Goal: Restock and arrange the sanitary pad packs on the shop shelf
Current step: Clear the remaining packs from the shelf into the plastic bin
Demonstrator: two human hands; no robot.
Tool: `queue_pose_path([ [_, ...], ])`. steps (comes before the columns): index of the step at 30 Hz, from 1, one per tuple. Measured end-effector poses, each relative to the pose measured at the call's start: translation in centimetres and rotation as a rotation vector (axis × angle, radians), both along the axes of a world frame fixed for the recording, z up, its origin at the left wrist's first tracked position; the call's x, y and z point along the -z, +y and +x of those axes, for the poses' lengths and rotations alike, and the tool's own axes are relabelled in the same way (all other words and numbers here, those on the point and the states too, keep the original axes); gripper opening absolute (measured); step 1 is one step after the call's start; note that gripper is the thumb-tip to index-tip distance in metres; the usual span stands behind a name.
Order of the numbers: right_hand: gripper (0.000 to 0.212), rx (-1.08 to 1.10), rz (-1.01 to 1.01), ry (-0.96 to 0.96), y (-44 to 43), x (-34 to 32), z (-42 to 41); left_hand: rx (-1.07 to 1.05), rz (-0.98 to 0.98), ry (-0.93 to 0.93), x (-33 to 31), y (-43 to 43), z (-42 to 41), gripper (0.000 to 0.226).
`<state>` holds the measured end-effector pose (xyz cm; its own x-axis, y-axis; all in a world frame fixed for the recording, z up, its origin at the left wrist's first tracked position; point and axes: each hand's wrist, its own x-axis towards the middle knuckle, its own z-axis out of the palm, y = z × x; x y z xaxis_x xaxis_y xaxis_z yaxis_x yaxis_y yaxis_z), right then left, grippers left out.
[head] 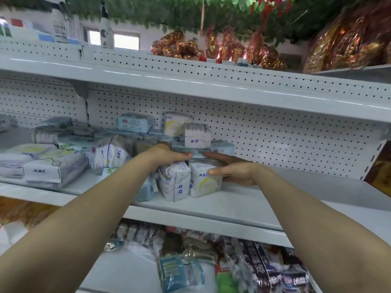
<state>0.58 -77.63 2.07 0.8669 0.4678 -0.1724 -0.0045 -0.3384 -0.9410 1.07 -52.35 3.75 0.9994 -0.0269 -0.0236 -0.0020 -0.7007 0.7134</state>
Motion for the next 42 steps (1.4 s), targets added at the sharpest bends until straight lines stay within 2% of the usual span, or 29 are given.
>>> queue_pose_path([
  [4, 0.078, 0.017, 0.044, 0.009, -0.2, 0.6, -0.4, 0.019, 0.057, 0.058, -0.5, 0.3, -1.3, 0.107],
  [7, 0.068, 0.089, 0.024, -0.048, -0.3, 0.8, -1.4, -0.015, 0.099, 0.048, -0.7, -0.3, -2.7, 0.100],
  [9, 0.061, 0.168, -0.020, -0.108, -0.2, 0.7, -2.4, -0.037, 0.069, 0.041, -0.6, -1.0, -3.9, 0.098],
  [12, 0.068, 0.320, -0.161, -0.151, -0.1, 0.7, -3.6, -0.059, -0.019, 0.041, -0.3, -2.2, -5.7, 0.104],
  [15, 0.070, 0.452, -0.176, -0.120, -0.7, 0.9, -4.8, -0.078, -0.027, 0.084, 0.0, -4.0, -7.2, 0.122],
  [18, 0.061, 0.545, -0.014, -0.011, -2.4, 1.1, -6.9, -0.170, -0.102, 0.097, 0.7, -5.9, -8.4, 0.132],
  [20, 0.060, 0.587, 0.078, 0.048, -4.1, 1.5, -8.3, -0.193, -0.176, 0.094, 1.1, -7.0, -9.2, 0.152],
  [22, 0.057, 0.605, 0.138, 0.105, -5.9, 1.7, -9.7, -0.204, -0.169, 0.104, 1.7, -7.5, -9.1, 0.168],
  [23, 0.055, 0.605, 0.155, 0.128, -6.7, 1.8, -10.4, -0.199, -0.155, 0.121, 1.7, -7.9, -9.5, 0.168],
  [24, 0.053, 0.598, 0.170, 0.145, -7.5, 2.0, -11.1, -0.193, -0.136, 0.135, 1.4, -8.3, -10.4, 0.162],
  [26, 0.051, 0.566, 0.192, 0.161, -8.9, 2.2, -12.7, -0.198, -0.140, 0.119, 0.6, -9.7, -12.9, 0.134],
  [28, 0.052, 0.538, 0.178, 0.156, -10.1, 2.4, -14.3, -0.216, -0.203, 0.096, 0.7, -10.9, -14.2, 0.103],
  [30, 0.055, 0.516, 0.146, 0.141, -11.2, 2.9, -15.8, -0.233, -0.372, 0.100, 1.2, -11.7, -15.7, 0.074],
  [33, 0.059, 0.478, 0.156, 0.133, -12.1, 3.8, -17.7, -0.232, -0.701, 0.200, 2.4, -12.1, -18.4, 0.055],
  [35, 0.058, 0.463, 0.170, 0.129, -12.3, 4.5, -18.7, -0.232, -0.829, 0.270, 3.6, -12.3, -20.2, 0.039],
  [38, 0.052, 0.460, 0.225, 0.150, -12.0, 5.6, -20.4, -0.285, -0.862, 0.293, 6.4, -12.2, -22.9, 0.016],
  [42, 0.044, 0.405, 0.315, 0.253, -11.5, 8.4, -23.3, -0.325, -0.991, 0.323, 10.6, -11.4, -26.2, 0.020],
])
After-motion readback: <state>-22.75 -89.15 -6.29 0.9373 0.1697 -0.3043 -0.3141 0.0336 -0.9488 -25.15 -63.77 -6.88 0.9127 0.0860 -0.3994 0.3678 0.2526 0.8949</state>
